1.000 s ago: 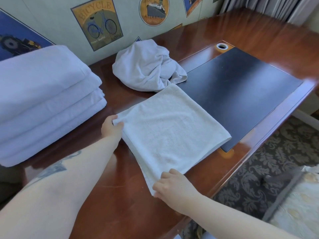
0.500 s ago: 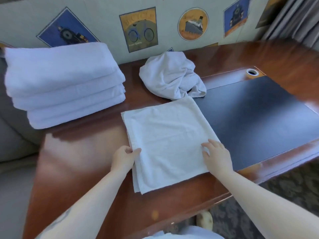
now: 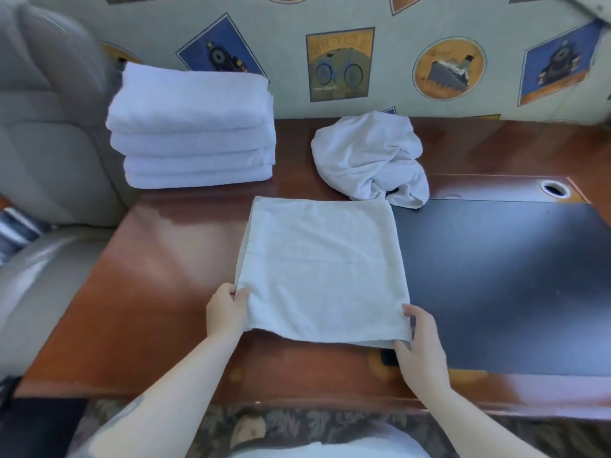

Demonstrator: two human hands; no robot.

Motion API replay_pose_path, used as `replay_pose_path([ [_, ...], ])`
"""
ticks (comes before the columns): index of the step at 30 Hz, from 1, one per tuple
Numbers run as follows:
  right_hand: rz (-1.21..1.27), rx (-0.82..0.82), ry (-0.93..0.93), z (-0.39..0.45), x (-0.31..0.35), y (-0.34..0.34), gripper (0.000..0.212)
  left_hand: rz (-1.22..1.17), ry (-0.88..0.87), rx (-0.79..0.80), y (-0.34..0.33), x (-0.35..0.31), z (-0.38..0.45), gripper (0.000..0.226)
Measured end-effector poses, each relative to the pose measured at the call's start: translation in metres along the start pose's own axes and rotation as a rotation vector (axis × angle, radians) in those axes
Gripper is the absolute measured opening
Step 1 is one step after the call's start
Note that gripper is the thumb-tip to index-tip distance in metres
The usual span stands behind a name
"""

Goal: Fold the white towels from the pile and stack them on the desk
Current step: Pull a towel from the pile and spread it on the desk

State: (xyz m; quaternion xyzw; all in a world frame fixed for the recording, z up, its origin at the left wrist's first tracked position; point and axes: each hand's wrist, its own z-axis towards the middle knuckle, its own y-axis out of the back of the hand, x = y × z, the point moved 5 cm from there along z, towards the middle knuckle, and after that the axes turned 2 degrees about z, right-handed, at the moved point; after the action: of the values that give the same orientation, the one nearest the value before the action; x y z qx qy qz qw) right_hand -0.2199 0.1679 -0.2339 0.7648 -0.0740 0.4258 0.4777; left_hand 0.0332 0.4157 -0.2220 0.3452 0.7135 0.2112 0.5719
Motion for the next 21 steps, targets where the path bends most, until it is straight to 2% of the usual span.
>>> replay_pose_path([
  [4,-0.034,-0.03,-0.007,0.007,-0.004,0.003,0.047,-0.033,0.082,-0.056,0.002,0.012,-0.023,0.029],
  [9,-0.246,-0.156,-0.014,0.003,-0.01,0.015,0.021,0.119,0.176,-0.164,0.001,0.037,-0.065,0.026],
  [13,-0.343,-0.147,-0.007,0.006,-0.016,0.022,0.021,-0.009,0.141,-0.217,-0.004,0.03,-0.07,0.014],
  [18,-0.344,-0.191,0.015,0.008,-0.014,0.027,0.037,-0.137,0.274,-0.334,-0.005,0.029,-0.07,0.014],
  [21,-0.343,-0.216,-0.024,0.014,-0.018,0.031,0.037,-0.123,0.281,-0.301,-0.007,0.032,-0.068,0.017],
])
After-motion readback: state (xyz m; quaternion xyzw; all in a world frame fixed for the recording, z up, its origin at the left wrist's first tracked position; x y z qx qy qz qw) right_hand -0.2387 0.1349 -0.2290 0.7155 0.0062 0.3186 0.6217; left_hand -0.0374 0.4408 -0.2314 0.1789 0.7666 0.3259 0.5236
